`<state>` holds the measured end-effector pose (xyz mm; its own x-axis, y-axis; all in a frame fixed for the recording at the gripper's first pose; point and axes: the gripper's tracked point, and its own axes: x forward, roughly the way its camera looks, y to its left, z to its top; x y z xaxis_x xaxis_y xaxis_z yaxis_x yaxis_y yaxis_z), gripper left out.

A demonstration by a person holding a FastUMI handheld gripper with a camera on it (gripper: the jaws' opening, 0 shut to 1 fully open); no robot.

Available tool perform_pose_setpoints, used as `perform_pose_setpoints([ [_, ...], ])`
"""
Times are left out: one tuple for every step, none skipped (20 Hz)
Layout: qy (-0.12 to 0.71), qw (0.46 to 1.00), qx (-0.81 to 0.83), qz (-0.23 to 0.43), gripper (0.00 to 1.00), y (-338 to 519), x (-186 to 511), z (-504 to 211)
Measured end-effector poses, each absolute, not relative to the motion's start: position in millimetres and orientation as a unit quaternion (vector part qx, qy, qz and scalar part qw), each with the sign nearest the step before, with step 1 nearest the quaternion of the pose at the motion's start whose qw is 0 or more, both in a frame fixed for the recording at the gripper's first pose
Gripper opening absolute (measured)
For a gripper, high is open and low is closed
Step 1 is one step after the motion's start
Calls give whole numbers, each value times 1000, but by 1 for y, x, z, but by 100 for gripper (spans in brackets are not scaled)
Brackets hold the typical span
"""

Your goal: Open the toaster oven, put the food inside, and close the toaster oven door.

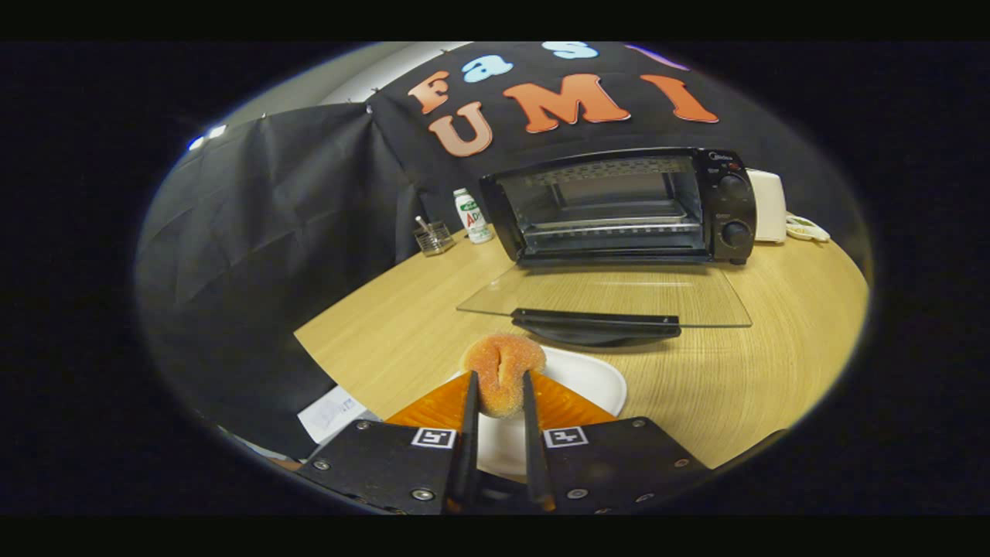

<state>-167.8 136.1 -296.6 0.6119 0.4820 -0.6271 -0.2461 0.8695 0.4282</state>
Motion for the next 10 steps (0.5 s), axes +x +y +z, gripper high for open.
perform_pose_setpoints([
  [380,887,170,200,27,136,-158,-292],
  [371,889,189,191,27,135,-148,-286],
  [362,890,208,185,27,135,-138,-281],
  [352,890,227,179,27,136,-128,-274],
  [344,890,243,174,27,134,-118,-269],
  [334,890,260,169,27,134,-108,-263],
  [328,890,273,162,27,133,-98,-259],
  [324,887,288,157,27,131,-90,-255],
  [317,886,303,149,27,129,-79,-252],
  [310,885,318,142,27,127,-68,-249],
])
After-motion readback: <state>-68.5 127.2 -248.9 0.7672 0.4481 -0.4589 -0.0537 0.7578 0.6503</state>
